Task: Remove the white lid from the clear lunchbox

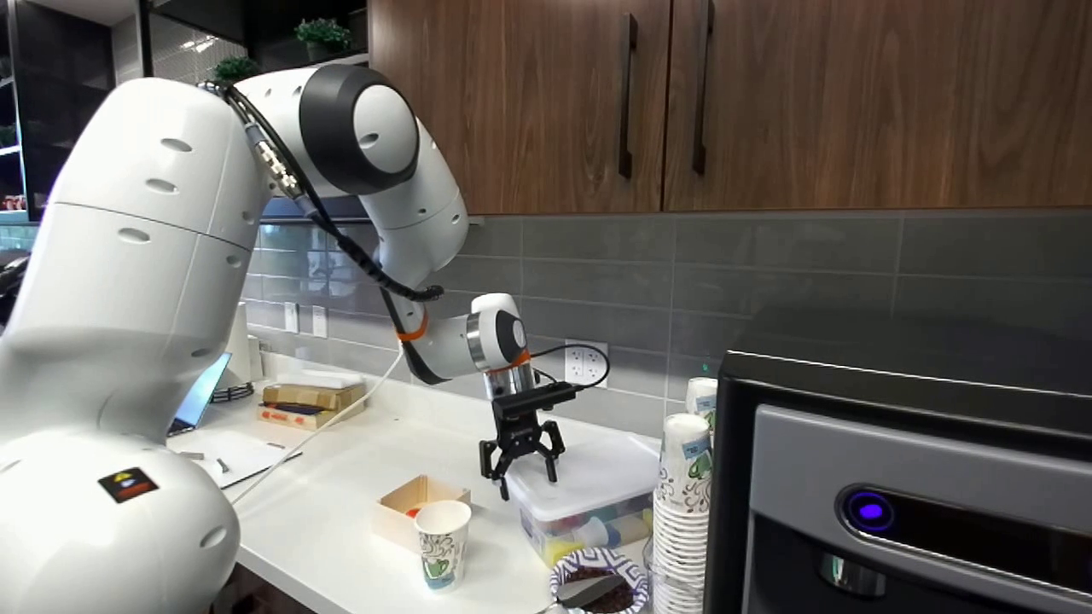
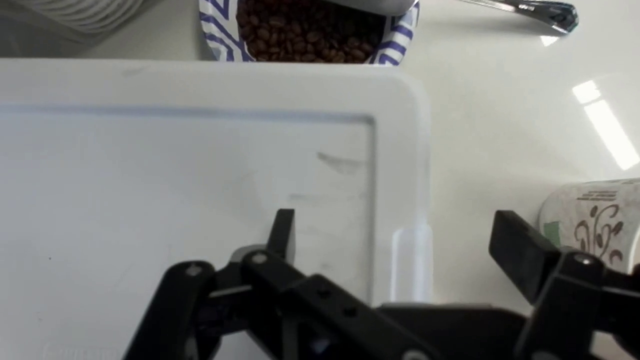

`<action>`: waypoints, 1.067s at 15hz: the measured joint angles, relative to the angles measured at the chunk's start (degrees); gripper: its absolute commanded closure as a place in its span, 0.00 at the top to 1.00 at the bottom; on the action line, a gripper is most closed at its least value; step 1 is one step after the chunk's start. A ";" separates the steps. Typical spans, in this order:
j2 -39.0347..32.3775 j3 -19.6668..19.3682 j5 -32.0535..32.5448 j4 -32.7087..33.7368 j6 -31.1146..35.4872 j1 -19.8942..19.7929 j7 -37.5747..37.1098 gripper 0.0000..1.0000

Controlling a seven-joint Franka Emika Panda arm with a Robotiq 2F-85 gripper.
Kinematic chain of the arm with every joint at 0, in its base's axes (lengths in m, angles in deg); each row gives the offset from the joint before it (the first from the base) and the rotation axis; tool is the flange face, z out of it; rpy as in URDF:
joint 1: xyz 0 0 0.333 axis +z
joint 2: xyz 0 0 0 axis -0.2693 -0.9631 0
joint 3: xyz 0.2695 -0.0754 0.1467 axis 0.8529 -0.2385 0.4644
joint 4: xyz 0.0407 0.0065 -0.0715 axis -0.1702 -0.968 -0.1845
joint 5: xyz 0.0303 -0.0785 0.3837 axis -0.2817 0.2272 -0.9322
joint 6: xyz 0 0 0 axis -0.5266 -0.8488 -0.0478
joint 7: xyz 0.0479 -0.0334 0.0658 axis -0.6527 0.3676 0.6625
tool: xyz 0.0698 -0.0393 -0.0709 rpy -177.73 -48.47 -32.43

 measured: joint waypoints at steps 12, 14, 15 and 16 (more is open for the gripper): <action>-2.52 -0.89 6.30 0.73 2.57 1.02 -8.04 1.00; -2.88 -0.90 7.43 0.73 2.57 1.25 -9.61 1.00; -3.00 -0.90 7.97 0.73 2.57 1.36 -10.36 0.75; -3.05 -0.91 8.45 0.74 2.57 1.47 -11.12 0.72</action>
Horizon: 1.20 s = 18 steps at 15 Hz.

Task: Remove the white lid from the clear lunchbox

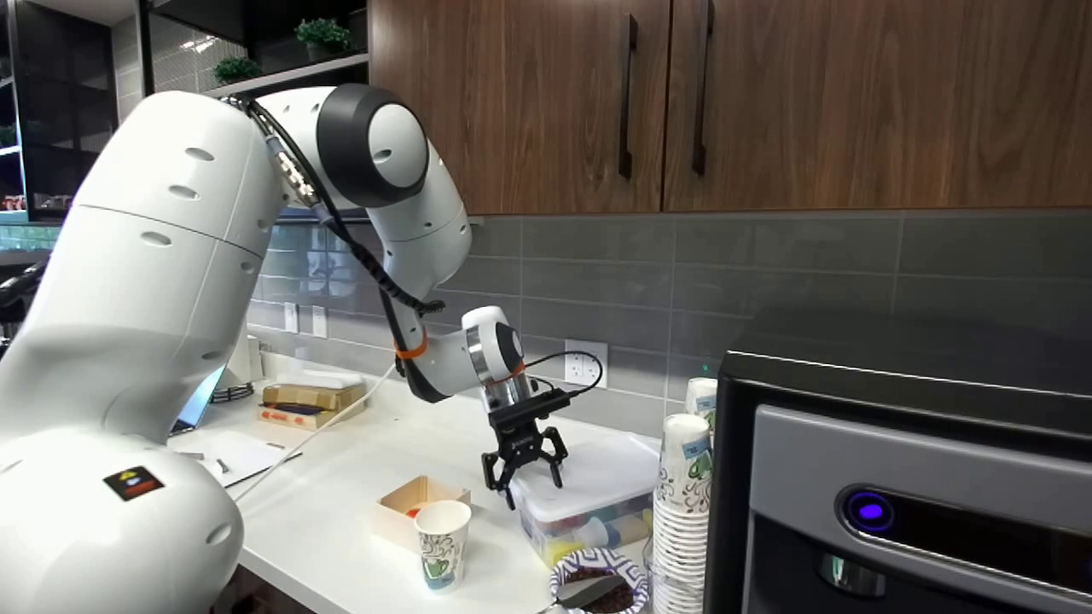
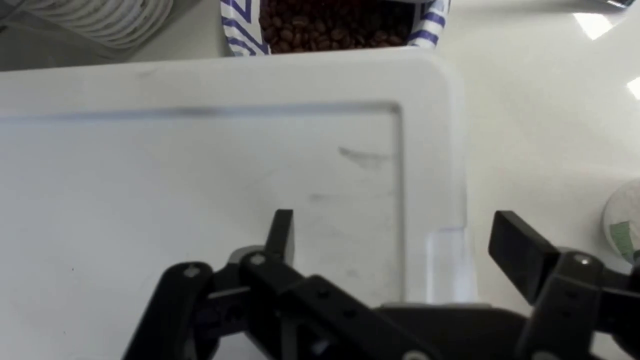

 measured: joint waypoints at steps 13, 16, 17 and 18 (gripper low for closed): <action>0.22 0.13 1.74 0.18 -0.09 1.05 -4.49 0.12; 0.31 0.26 1.34 0.18 -0.12 1.04 -4.49 0.12; 0.37 0.36 1.12 0.18 -0.18 1.04 -4.49 0.12; 0.51 0.54 0.84 0.17 -0.40 1.04 -4.49 0.12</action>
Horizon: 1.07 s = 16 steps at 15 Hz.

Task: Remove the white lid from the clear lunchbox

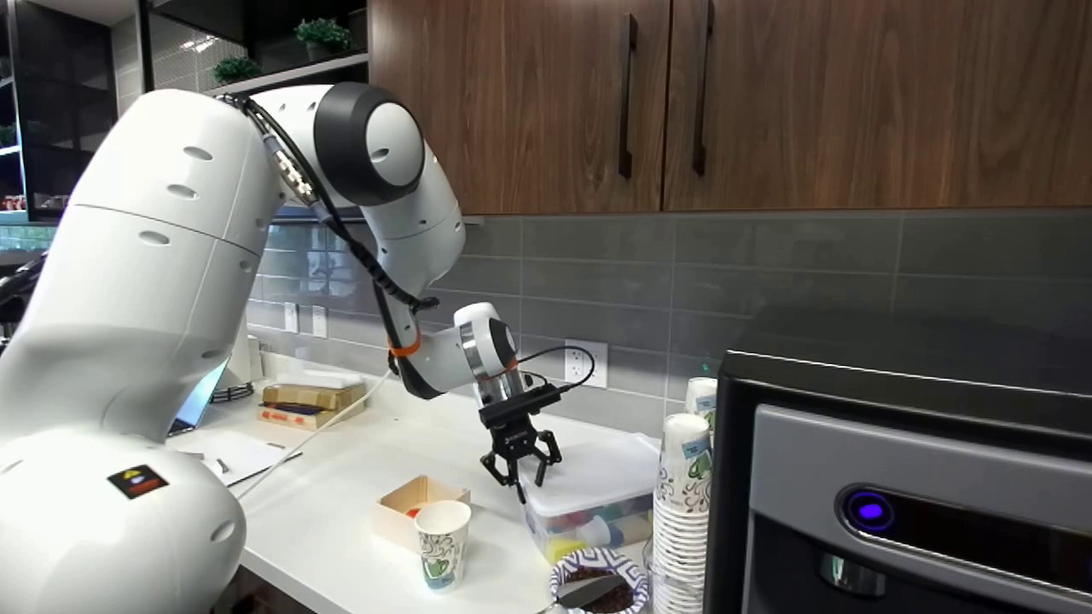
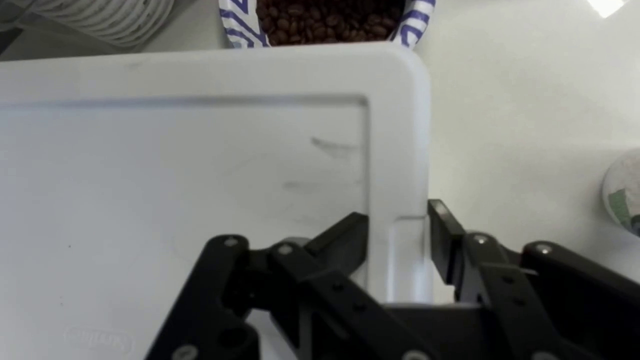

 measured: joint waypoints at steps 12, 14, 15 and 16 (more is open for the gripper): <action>8.74 2.41 0.94 -1.43 -5.07 3.90 -5.64 0.12; 9.70 3.13 2.28 -1.96 -5.06 4.70 -7.03 0.12; 10.01 3.58 3.09 -2.17 -5.02 5.09 -7.47 0.12; 10.15 3.99 4.06 -2.35 -4.89 5.53 -7.86 0.12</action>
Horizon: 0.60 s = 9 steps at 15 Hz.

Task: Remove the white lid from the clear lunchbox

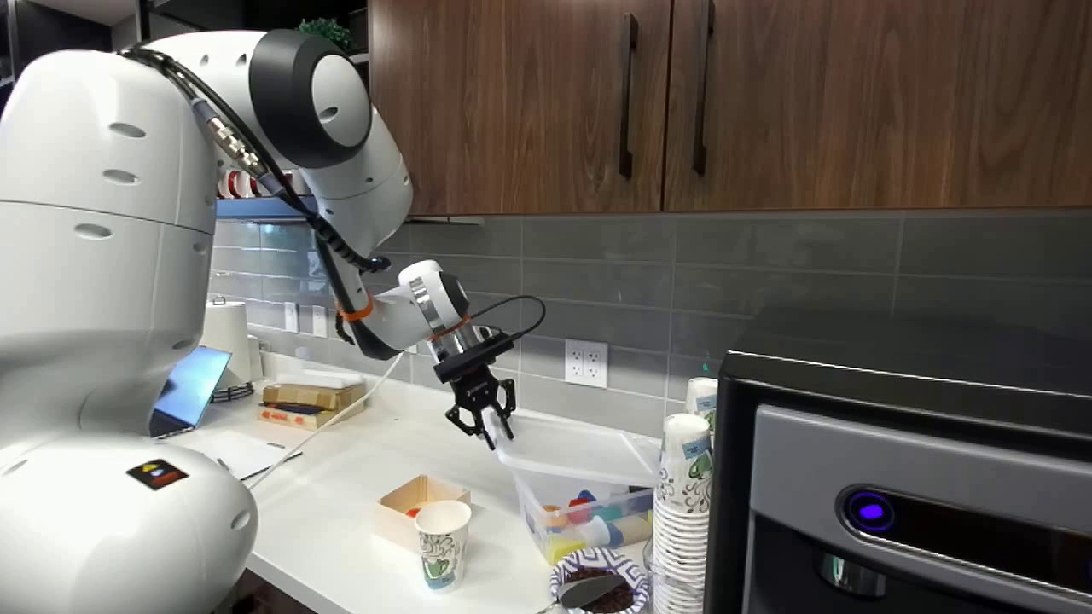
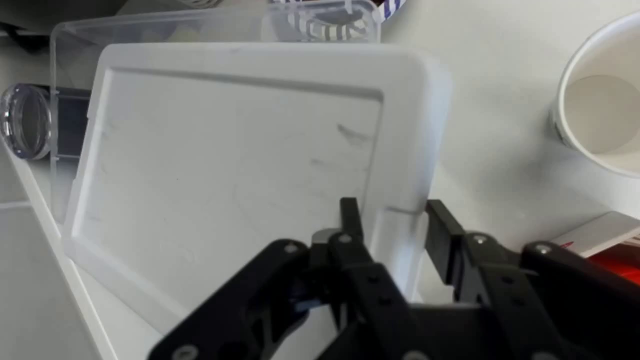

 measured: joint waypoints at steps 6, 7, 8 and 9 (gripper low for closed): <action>-0.06 2.63 7.16 -1.29 2.00 2.45 -1.39 0.12; -0.14 2.96 8.23 -1.40 2.49 2.76 -1.39 0.12; -0.22 3.27 9.29 -1.55 3.02 3.03 -1.39 0.12; -0.28 3.54 10.36 -1.73 3.45 3.27 -1.39 0.12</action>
